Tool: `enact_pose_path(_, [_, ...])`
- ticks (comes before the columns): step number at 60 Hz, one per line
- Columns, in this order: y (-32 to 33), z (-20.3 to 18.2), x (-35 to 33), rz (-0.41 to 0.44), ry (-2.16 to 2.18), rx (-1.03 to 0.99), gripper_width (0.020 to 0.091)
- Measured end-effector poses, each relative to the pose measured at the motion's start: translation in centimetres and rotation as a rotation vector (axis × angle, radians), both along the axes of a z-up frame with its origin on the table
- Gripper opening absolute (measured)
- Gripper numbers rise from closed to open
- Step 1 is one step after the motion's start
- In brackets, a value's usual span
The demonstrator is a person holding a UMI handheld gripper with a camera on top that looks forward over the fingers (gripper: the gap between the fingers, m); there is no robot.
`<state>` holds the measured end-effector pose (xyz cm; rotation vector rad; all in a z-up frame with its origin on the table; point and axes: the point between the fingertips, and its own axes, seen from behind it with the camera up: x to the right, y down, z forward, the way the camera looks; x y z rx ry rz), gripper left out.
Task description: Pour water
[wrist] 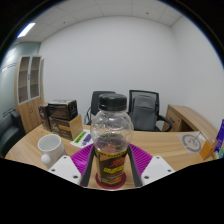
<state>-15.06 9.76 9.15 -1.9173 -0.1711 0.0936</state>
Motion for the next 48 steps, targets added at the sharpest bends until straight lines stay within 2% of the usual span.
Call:
enact_pose_path(3, [-0.5, -0.3, 0.4, -0.009, -0.013, -0.027, 0.0867])
enact_pose_path(6, [-1.3, -0.1, 0.7, -0.025, -0.018, -0.051, 0.0823])
enact_pose_path(10, [-3.0, 1.0, 1.0, -0.036, -0.01, -0.07, 0.0869])
enact_pose_path(20, [-9.7, 4.5, 1.5, -0.084, -0.027, -0.114, 0.0857])
enact_pose_path(31, [-20.5, 9.4, 1.2, -0.17, -0.047, -0.14, 0.0853])
enact_pose_path(48, [-34.2, 13.1, -1.5, -0.243, -0.034, -0.177, 0.0858])
